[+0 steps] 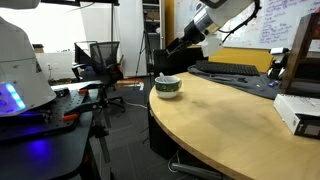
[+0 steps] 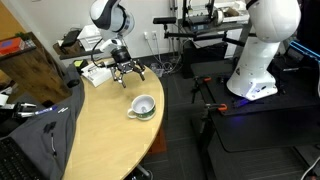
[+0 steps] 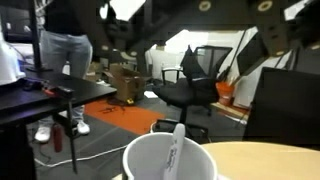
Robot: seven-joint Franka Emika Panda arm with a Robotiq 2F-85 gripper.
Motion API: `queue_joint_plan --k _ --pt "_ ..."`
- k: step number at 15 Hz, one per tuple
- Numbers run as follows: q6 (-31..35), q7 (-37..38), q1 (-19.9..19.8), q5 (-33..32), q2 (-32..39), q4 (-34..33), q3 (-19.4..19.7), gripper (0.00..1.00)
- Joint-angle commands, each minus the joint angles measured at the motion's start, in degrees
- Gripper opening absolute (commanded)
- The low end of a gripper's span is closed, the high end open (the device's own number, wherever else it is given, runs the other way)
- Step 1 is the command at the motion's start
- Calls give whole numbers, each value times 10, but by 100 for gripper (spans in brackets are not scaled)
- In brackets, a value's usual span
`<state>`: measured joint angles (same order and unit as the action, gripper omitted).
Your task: Put the marker in the green/white mug
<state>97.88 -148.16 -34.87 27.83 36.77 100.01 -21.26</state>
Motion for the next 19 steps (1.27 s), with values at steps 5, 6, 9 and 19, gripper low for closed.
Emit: queue_joint_plan --k 5,6,9,19 --pt "178 50 159 43 -155 151 153 100" --pt "202 69 174 37 -168 165 163 100" --pt "272 139 213 14 -191 192 185 100" --pt "405 500 286 -247 -218 237 238 100"
